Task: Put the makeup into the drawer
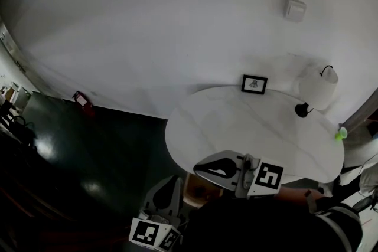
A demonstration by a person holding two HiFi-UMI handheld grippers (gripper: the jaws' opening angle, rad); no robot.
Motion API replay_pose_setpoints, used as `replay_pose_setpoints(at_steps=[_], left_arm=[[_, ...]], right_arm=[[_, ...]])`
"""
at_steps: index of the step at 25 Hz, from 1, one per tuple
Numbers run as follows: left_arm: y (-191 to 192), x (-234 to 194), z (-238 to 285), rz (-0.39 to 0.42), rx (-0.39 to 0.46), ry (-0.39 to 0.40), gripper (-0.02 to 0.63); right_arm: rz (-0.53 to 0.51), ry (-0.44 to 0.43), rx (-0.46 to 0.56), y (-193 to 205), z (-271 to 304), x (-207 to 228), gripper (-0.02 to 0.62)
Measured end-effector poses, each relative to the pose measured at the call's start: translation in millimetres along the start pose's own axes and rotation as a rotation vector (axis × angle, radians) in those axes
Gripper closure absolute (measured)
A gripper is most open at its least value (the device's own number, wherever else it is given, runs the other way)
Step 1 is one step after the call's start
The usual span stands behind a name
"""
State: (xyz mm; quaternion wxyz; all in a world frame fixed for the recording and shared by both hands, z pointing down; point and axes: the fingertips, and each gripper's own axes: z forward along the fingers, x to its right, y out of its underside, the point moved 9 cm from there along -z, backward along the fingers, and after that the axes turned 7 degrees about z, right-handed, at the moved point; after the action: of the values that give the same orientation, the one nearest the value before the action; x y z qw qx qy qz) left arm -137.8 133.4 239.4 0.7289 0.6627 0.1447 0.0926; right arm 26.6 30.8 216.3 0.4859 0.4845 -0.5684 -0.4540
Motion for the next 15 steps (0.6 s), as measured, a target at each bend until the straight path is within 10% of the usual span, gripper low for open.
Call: replay_pose_setpoints(at_steps=[15], left_arm=[[-0.7, -10.3, 6.8, 0.0, -0.024, 0.028, 0.595]], right_arm=[[0.026, -0.026, -0.018, 4.2, 17.1, 9.8, 0.58]])
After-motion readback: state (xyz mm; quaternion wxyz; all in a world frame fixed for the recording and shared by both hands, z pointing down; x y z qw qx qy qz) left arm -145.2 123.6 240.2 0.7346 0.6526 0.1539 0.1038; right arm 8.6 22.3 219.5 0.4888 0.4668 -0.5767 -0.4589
